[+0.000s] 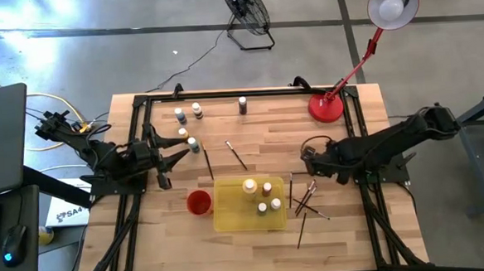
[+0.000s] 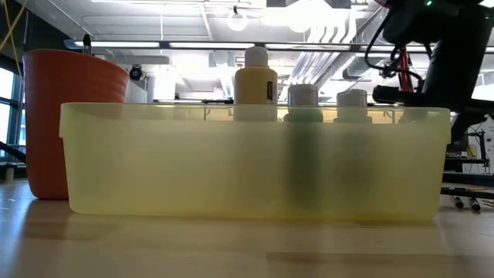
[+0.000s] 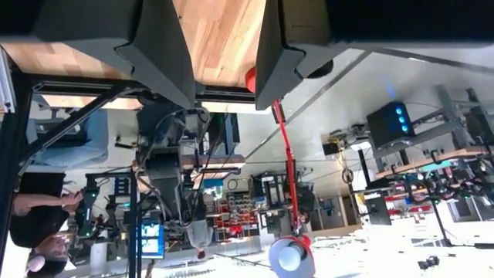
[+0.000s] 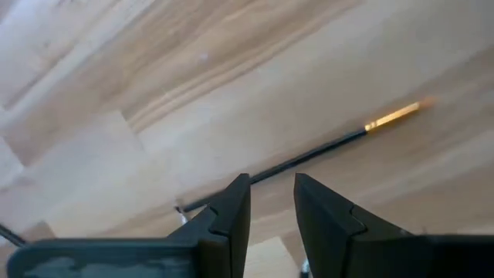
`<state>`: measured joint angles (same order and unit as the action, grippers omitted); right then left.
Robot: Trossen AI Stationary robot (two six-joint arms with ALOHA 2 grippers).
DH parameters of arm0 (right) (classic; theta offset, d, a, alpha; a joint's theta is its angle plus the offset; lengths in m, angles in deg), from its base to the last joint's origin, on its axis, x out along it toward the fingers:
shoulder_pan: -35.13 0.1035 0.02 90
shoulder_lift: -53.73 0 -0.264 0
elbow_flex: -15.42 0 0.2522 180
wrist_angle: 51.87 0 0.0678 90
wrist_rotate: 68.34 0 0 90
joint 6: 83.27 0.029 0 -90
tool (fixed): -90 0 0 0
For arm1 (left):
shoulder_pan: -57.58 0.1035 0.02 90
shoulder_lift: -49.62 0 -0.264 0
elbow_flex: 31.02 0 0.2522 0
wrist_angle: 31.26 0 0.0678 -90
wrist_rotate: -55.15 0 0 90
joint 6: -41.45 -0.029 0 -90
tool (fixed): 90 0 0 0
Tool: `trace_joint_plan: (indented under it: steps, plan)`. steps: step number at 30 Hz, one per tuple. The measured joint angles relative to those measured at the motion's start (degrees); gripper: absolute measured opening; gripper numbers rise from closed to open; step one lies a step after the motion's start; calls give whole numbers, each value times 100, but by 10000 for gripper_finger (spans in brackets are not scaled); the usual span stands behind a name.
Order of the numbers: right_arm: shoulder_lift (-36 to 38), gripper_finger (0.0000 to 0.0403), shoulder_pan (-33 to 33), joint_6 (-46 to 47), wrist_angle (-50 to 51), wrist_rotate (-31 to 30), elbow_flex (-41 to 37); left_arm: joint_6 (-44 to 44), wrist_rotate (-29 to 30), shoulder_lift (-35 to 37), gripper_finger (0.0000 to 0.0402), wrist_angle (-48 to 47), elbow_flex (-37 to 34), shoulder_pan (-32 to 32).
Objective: Pick & Place Paint Supplies
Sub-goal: Put the golden paintbrush into the orange cup
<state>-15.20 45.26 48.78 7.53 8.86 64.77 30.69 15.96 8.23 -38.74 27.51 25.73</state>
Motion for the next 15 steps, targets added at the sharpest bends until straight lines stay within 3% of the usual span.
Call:
trace_joint_plan:
  steps: [6,15]
  plan:
    - [-272,94,216,681,-48,124,2,-205,105,0,136,-4,0,-2]
    - [-737,94,153,576,-103,301,2,-700,508,84,136,28,0,0]
